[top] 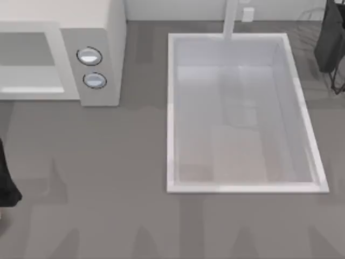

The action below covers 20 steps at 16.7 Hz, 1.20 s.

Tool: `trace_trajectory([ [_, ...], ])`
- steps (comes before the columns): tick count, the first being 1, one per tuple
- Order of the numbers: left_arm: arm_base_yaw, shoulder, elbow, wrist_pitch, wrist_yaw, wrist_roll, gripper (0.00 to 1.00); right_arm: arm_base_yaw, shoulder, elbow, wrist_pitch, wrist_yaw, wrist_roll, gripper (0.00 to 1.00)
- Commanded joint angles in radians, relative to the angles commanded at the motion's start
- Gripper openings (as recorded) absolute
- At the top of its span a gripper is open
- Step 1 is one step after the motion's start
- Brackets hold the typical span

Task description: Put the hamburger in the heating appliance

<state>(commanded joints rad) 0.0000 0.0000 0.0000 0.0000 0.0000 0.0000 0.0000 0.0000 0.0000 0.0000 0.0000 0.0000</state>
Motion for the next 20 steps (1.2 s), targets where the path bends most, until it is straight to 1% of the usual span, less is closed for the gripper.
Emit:
trace_trajectory([
  [4, 0.007, 0.033, 0.027, -0.027, -0.001, 0.025, 1.00, 0.000, 0.000, 0.000, 0.000, 0.000, 0.000, 1.00],
  [7, 0.027, 0.161, 0.120, -0.122, -0.001, 0.111, 1.00, 0.000, 0.000, 0.000, 0.000, 0.000, 0.000, 1.00],
  [10, 0.057, 0.384, 0.254, -0.263, -0.001, 0.237, 1.00, 0.000, 0.000, 0.000, 0.000, 0.000, 0.000, 1.00],
  [16, 0.127, 0.962, 0.552, -0.605, 0.002, 0.524, 1.00, 0.000, 0.000, 0.000, 0.000, 0.000, 0.000, 1.00],
  [20, 0.169, 1.260, 0.730, -0.797, 0.002, 0.690, 1.00, 0.000, 0.000, 0.000, 0.000, 0.000, 0.000, 1.00],
])
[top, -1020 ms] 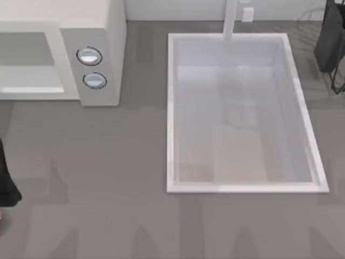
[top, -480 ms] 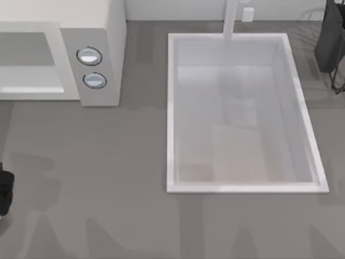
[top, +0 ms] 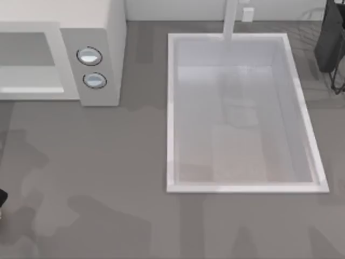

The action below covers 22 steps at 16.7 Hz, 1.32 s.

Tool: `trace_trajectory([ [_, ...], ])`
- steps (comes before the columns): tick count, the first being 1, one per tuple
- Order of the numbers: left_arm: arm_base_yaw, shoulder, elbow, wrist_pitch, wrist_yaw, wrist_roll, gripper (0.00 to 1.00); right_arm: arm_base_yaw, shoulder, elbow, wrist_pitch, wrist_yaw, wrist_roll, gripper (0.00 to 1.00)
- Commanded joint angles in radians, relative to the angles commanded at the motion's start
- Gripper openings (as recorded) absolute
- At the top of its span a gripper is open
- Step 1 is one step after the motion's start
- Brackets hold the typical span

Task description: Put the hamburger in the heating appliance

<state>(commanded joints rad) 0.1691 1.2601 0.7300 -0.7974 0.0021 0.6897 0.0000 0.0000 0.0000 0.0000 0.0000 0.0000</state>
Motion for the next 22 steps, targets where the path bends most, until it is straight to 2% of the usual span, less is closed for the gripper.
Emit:
trace_trajectory([
  [5, 0.032, 0.224, 0.145, -0.137, -0.001, 0.126, 1.00, 0.000, 0.000, 0.000, 0.000, 0.000, 0.000, 1.00],
  [12, 0.032, 0.248, 0.157, -0.147, -0.001, 0.139, 1.00, 0.000, 0.000, 0.000, 0.000, 0.000, 0.000, 1.00],
  [15, 0.035, 0.288, 0.118, -0.074, -0.001, 0.139, 1.00, 0.000, 0.000, 0.000, 0.000, 0.000, 0.000, 1.00],
  [19, 0.037, 0.384, 0.030, 0.131, -0.001, 0.143, 1.00, 0.000, 0.000, 0.000, 0.000, 0.000, 0.000, 1.00],
  [22, 0.038, 0.434, -0.014, 0.211, -0.001, 0.146, 1.00, 0.000, 0.000, 0.000, 0.000, 0.000, 0.000, 1.00],
])
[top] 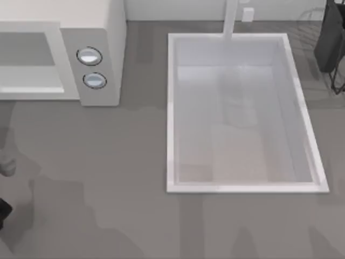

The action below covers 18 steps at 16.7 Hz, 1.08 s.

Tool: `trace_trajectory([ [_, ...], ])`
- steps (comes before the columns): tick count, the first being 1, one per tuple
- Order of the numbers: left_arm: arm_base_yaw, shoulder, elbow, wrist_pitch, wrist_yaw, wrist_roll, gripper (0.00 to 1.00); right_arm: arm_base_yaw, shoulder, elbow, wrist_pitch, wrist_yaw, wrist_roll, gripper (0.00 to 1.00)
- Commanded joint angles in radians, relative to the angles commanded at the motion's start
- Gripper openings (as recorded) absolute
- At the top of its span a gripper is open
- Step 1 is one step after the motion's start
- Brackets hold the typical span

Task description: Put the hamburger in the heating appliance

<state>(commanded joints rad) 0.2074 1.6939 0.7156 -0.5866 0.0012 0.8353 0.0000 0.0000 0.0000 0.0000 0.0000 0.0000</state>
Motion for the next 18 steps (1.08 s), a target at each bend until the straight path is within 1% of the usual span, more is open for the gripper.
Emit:
trace_trajectory([
  [4, 0.000, 0.003, -0.003, 0.005, 0.000, 0.000, 1.00, 0.000, 0.000, 0.000, 0.000, 0.000, 0.000, 1.00],
  [17, 0.000, 0.003, -0.003, 0.005, 0.000, 0.000, 0.02, 0.000, 0.000, 0.000, 0.000, 0.000, 0.000, 1.00],
  [18, 0.000, 0.003, -0.003, 0.005, 0.000, 0.000, 0.00, 0.000, 0.000, 0.000, 0.000, 0.000, 0.000, 1.00],
])
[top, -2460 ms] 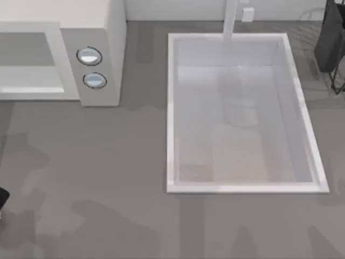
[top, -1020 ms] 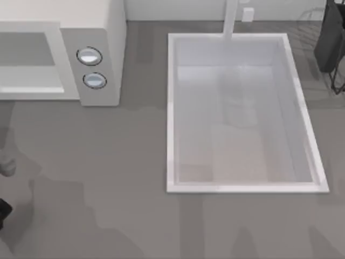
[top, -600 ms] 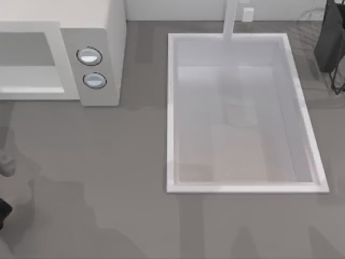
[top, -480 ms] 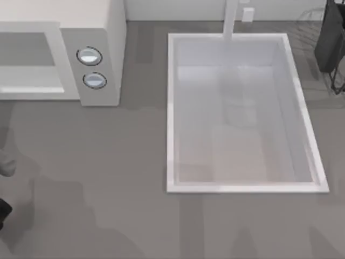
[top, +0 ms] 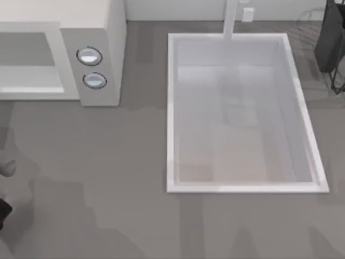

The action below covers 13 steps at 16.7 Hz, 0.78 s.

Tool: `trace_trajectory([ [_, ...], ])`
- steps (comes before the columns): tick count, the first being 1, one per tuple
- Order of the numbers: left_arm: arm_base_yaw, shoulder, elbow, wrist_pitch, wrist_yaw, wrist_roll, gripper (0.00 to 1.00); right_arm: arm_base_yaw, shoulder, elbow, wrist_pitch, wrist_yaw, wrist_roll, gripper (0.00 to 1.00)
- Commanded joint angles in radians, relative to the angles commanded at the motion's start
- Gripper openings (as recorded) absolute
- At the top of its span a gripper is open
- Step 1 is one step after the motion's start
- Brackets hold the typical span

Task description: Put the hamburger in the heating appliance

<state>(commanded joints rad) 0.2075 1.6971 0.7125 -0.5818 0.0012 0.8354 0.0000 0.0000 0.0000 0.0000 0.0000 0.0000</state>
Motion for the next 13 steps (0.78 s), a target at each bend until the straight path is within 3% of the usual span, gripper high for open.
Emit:
trace_trajectory([
  [7, 0.000, 0.000, 0.000, 0.000, 0.000, 0.000, 0.00, 0.000, 0.000, 0.000, 0.000, 0.000, 0.000, 1.00],
  [8, 0.001, -0.069, 0.037, -0.086, 0.024, -0.011, 0.00, 0.000, 0.000, 0.000, 0.000, 0.000, 0.000, 1.00],
  [13, 0.001, -0.109, 0.117, -0.206, 0.024, -0.009, 0.00, 0.000, 0.000, 0.000, 0.000, 0.000, 0.000, 1.00],
])
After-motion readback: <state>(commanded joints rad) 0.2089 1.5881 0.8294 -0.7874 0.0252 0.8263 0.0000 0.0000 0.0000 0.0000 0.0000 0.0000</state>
